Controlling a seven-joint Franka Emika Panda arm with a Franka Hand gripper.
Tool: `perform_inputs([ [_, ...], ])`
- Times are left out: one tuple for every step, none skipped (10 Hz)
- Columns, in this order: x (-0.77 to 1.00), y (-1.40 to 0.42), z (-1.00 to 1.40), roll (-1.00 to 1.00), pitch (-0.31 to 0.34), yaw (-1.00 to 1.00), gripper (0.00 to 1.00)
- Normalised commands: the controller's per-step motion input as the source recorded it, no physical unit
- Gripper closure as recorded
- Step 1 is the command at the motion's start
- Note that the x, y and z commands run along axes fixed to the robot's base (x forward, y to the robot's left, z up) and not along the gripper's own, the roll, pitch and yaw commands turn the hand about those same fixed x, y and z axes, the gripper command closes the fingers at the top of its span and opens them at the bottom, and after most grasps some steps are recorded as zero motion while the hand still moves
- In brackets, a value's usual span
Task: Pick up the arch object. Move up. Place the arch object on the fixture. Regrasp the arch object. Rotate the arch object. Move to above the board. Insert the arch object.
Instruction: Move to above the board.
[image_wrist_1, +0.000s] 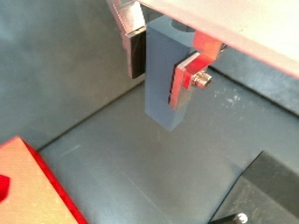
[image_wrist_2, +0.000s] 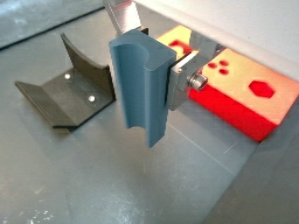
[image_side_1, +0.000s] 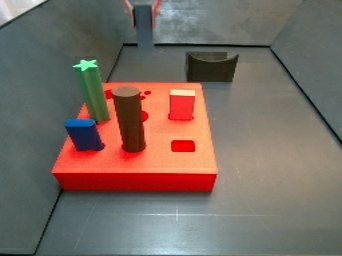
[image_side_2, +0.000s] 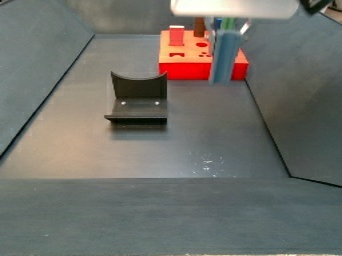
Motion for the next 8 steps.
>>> perform_inputs([
  [-0.08,0.02,1.00,0.15,0.034,0.02,1.00],
  [-0.07,0.02,1.00,0.15,0.038,0.03,1.00],
  [-0.07,0.02,1.00,0.14,0.041,0.04,1.00],
  [-0.07,0.02,1.00,0.14,0.046,0.04,1.00],
  [-0.06,0.02,1.00,0.13,0.060,0.04,1.00],
  [-0.05,0.01,1.00,0.13,0.066,0.05,1.00],
  [-0.04,0.01,1.00,0.12,0.074,0.04,1.00],
  [-0.03,0.01,1.00,0.12,0.077,0.04,1.00],
])
